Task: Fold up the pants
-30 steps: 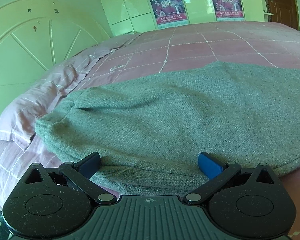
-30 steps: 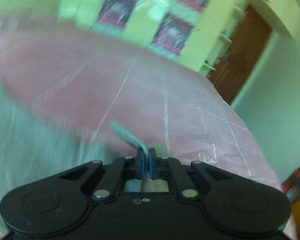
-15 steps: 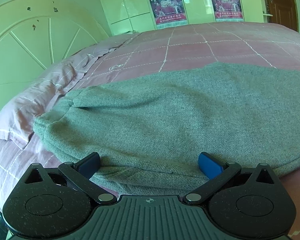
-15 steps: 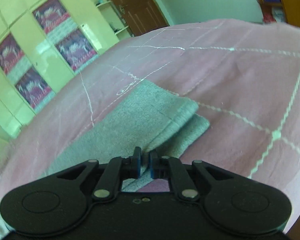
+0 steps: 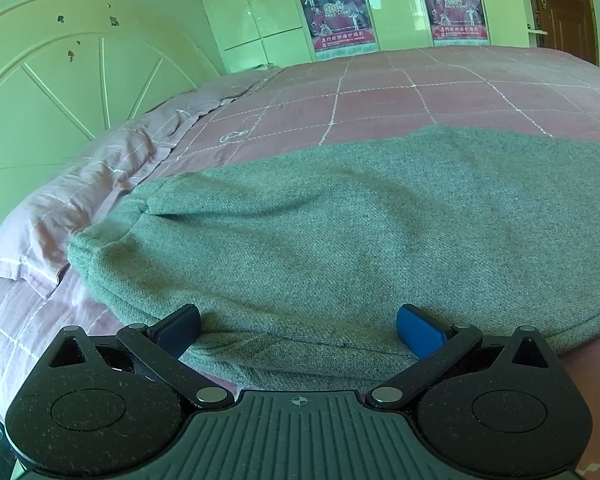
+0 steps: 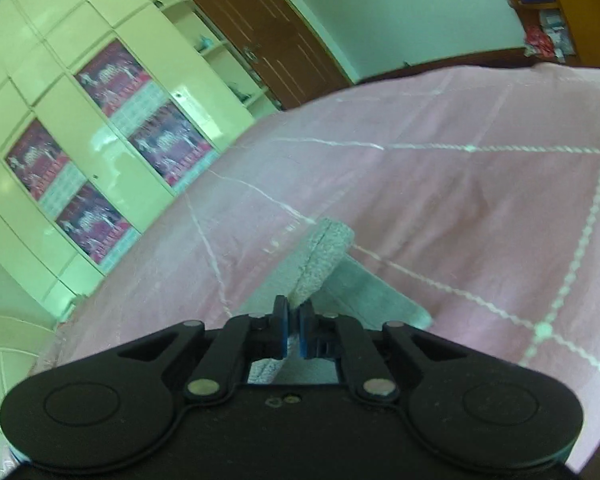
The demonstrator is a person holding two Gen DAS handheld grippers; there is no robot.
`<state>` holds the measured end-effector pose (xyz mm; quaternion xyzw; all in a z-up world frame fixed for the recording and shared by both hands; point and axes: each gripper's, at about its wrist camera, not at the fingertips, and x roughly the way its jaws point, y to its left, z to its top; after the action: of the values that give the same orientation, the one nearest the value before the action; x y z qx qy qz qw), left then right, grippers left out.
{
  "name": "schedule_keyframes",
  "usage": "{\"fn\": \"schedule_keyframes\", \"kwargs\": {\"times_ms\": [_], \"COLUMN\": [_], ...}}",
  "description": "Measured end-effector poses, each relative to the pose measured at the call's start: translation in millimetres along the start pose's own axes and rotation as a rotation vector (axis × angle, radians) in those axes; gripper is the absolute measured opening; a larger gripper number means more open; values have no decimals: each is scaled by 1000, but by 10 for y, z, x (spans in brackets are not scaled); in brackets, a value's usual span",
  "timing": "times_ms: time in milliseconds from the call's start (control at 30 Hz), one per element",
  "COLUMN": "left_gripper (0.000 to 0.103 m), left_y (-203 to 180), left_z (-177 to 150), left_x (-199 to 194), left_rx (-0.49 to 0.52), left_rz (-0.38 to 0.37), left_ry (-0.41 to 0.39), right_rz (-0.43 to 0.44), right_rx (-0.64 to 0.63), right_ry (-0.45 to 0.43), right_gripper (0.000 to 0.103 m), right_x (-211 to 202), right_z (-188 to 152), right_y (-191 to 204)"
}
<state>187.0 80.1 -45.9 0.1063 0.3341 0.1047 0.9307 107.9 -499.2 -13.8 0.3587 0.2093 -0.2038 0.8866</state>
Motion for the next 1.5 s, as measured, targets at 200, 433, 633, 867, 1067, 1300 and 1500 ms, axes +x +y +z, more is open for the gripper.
{"fn": "schedule_keyframes", "kwargs": {"times_ms": [200,433,633,867,1067,1300,1500], "left_gripper": [103,103,103,103,103,103,103], "left_y": [25,1,10,-9,5,6,7], "left_z": [3,-19,-11,-25,-27,-28,-26], "left_x": [-2,-12,-7,-21,-26,-25,-21], "left_rx": [7,-1,2,0,-2,-3,-1], "left_rz": [-13,1,-4,3,2,7,3], "left_ry": [2,-6,-4,-13,-15,-17,-15], "right_rz": [22,39,34,63,53,139,11], "right_rx": [106,168,202,266,180,147,236], "right_ry": [12,32,-20,-30,-20,-103,-12], "right_gripper": [0,0,17,15,0,0,24], "right_x": [40,13,-191,-166,9,-133,-26], "right_z": [-150,-180,-138,-111,1,135,-21], "right_y": [-253,-363,-442,-605,-437,-297,-636]}}
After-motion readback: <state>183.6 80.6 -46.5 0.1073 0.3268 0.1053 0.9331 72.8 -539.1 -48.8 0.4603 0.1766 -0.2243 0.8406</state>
